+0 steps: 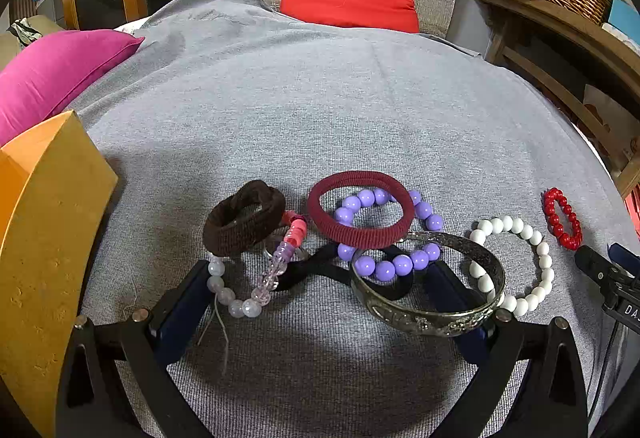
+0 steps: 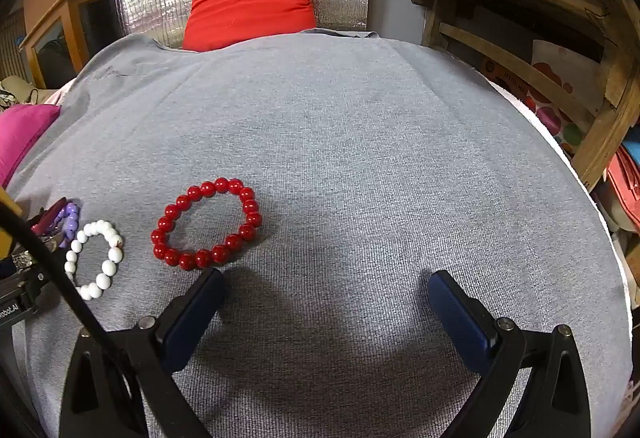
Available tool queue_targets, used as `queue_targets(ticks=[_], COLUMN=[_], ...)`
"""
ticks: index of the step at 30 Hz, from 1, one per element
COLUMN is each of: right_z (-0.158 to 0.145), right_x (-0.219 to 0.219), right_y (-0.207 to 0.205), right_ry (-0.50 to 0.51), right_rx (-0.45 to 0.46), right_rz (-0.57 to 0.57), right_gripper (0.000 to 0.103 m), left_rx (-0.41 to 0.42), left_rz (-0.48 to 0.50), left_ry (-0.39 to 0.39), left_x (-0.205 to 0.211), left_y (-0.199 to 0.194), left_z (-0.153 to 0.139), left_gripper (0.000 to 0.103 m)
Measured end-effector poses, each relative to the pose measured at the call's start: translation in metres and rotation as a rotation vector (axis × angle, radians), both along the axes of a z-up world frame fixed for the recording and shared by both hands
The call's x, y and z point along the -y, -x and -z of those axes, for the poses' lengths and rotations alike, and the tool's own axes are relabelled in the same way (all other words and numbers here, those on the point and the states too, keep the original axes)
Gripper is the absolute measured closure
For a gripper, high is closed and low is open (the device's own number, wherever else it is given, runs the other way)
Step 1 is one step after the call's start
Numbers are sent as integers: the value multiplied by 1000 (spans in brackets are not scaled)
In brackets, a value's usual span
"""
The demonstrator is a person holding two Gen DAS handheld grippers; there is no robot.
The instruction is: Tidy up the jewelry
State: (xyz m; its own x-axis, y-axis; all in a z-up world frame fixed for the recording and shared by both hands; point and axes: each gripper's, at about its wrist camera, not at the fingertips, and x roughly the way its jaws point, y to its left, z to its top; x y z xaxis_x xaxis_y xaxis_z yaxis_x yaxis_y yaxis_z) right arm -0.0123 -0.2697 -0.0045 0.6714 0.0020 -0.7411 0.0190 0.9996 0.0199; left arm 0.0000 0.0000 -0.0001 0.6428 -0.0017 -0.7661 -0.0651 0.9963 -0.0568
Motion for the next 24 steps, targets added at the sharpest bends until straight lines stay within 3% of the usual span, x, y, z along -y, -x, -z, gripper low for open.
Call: queue_targets(ticks=[9,15,17,19,21,24], right_z=[-2,-10,-13,-17,-27,-52], right_x=[-2,1,4,6,8,10], right_y=[20,15,16,15,23,51], right_ry=[-7,-37,-57,-73,-88,-131], right_rx=[-18,-95,-142,-192,-188,-90], right_rz=[40,-34,-47,-42,-39,-65], right_gripper=[0,0,0,0,0,0], left_rx=[-10,-155,-108,-9,44,92], left_rz=[-26,-47,-84,-101,-108,-140], left_ry=[-1,19,-74,-188,-210,-191], left_x=[2,6,11,19,22,18], left_y=[0,17,38,62,82,117], left_z=[-1,-17,-36,-64,-86,-106], left_gripper=[0,0,0,0,0,0])
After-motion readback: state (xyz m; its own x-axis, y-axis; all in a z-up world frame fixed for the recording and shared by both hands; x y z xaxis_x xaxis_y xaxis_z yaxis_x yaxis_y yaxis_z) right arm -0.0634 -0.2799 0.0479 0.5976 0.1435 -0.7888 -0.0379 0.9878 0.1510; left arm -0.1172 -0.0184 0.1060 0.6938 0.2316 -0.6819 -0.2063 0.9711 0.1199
